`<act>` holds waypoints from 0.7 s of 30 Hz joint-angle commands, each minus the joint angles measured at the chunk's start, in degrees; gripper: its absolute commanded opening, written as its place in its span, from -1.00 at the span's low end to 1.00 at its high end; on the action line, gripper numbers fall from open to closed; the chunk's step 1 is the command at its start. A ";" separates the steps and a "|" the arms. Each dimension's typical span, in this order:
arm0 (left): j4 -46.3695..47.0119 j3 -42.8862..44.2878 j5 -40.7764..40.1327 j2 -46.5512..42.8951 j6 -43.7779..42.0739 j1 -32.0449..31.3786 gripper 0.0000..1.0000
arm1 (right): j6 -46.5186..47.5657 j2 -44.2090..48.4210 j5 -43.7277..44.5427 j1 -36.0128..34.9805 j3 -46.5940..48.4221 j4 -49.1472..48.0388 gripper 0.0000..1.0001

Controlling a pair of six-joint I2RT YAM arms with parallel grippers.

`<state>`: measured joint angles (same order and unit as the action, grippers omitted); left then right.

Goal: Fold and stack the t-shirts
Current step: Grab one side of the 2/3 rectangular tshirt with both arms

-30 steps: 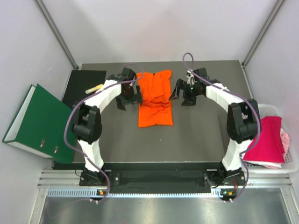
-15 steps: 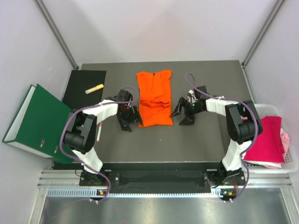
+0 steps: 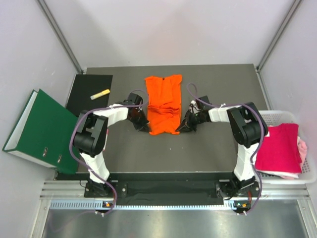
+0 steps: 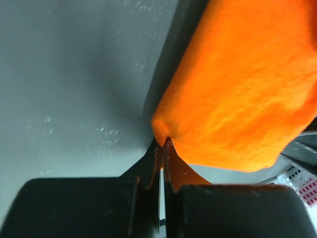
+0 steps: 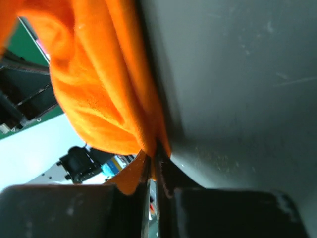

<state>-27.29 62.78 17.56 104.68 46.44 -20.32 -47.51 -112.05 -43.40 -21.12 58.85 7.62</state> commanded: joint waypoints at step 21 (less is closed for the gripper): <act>-20.34 -1.27 -1.13 -21.17 -2.14 -0.07 -1.00 | 15.87 15.10 0.51 -1.46 1.89 27.62 -1.00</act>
<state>-40.86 61.19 15.38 89.49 44.91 -20.56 -35.48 -102.39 -41.06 -21.76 60.84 27.99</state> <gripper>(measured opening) 0.019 0.013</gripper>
